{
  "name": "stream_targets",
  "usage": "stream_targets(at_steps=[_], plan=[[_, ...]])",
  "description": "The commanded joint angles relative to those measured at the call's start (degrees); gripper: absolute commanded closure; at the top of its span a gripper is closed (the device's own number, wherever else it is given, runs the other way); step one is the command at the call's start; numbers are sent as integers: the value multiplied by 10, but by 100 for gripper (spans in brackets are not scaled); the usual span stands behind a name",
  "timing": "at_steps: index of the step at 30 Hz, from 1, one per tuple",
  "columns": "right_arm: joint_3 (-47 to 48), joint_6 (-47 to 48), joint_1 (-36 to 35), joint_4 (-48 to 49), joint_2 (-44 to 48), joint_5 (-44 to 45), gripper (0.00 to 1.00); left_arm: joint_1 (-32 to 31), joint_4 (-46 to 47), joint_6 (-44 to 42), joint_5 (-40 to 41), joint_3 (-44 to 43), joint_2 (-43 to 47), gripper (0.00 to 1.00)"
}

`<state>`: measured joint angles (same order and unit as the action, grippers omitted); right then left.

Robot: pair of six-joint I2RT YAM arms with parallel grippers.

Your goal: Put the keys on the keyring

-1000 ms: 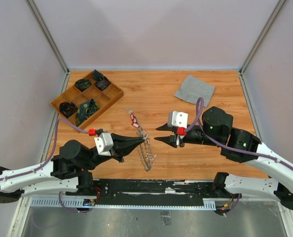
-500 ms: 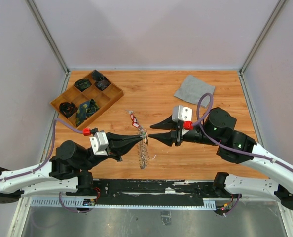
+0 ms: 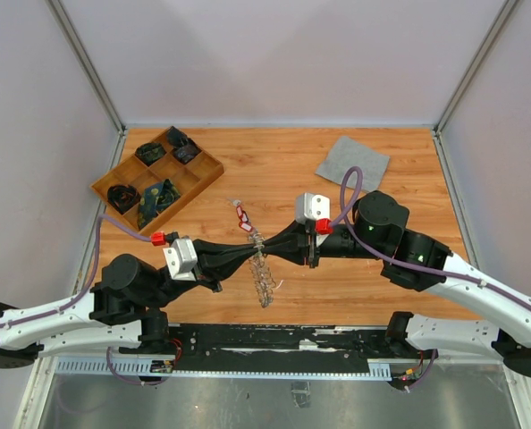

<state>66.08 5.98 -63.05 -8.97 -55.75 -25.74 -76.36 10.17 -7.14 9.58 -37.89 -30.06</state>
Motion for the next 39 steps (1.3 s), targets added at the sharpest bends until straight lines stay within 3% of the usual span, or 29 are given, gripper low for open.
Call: stream_targets(at_steps=[1,8,11,15,39], plan=[[20,-4,-8,-5,6,-9,86,-4,42,-5,2,-4,7,99],[19,-4,-8,-11,13,-4,87,-4,41,-4,3,-3,6,100],[20,-4,-8,-14,13,-4,96,-4,42,-5,3,-3,6,99],[21,-4,-9,-19,11,-5,98,-4,41,-5,2,-3,7,99],[35,-4,-9,-72,6,61,99,-4,47,-11,-8,3,17,99]])
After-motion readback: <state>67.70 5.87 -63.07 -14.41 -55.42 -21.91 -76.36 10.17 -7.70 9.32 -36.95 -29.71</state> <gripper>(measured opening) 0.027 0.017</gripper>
